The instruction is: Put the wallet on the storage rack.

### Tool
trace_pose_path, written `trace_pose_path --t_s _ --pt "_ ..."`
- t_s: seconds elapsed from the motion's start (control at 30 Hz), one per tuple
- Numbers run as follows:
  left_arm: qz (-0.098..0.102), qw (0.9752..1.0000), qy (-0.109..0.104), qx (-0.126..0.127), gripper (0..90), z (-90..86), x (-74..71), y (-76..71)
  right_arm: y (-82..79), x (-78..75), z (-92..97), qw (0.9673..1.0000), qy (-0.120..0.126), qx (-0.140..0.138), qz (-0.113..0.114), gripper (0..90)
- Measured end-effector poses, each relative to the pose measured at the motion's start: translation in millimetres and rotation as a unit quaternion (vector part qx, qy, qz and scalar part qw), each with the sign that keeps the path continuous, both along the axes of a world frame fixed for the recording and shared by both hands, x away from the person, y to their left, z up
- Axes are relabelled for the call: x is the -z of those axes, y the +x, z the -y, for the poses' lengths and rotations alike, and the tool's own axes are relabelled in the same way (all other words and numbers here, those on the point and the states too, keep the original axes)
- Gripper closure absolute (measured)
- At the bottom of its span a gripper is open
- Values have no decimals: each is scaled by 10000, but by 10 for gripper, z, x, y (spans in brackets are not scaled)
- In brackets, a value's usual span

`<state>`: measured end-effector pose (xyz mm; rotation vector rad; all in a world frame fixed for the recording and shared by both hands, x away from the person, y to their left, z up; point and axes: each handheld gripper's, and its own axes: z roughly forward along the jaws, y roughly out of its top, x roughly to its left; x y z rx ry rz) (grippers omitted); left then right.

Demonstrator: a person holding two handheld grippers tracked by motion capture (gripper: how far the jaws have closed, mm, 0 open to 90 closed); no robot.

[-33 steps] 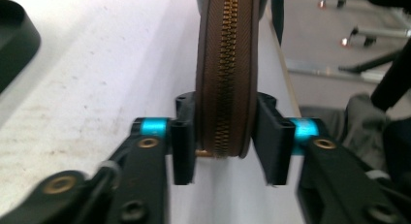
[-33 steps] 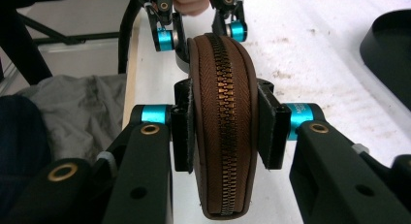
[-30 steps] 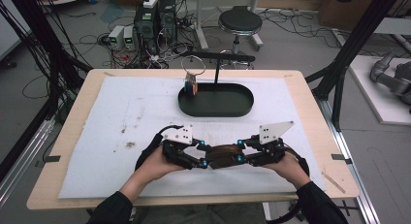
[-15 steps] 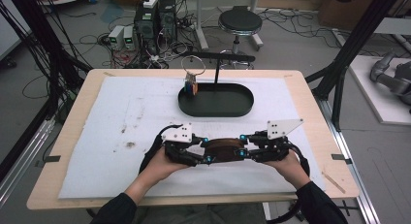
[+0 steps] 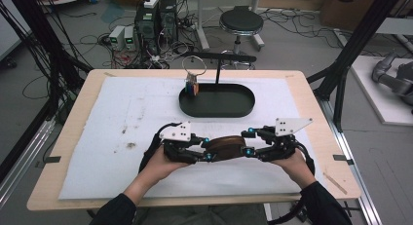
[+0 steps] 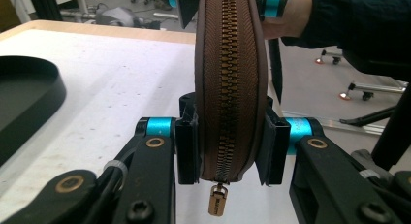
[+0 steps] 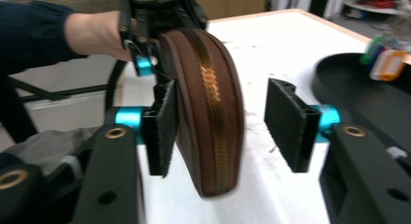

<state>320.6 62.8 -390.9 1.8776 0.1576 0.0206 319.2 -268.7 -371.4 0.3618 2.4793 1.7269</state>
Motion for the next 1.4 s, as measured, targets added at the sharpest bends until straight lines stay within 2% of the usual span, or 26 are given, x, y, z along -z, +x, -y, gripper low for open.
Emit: trace_pose_path --t_s 0.17,0.3,0.5,0.57,0.7,0.93,1.2,1.3,1.4 --pt "71 9998 -35 -167 666 -70 -72 25 47 -1 141 9989 -17 470 9 357" --pt "124 9995 -27 -300 667 -111 -131 47 95 17 281 9953 -15 970 56 310" --pt "167 9982 47 -571 668 -143 -219 115 135 50 454 9895 -35 1444 83 300" --pt "166 9974 123 -686 669 -147 -253 148 146 64 496 9872 -48 1592 93 299" --pt "202 9957 147 -895 669 -152 -303 215 168 105 573 9810 -99 1937 95 299" --pt "218 9920 306 -1207 670 -126 -350 334 205 171 688 9717 -139 2358 46 300" --pt "223 9872 423 -1524 670 -61 -403 489 235 217 727 9561 -381 2904 -20 300" --pt "214 9855 448 -1621 670 -37 -406 547 245 227 732 9534 -437 2986 -26 300" --pt "204 9844 465 -1687 670 -6 -419 608 251 233 737 9522 -465 3018 -36 300"
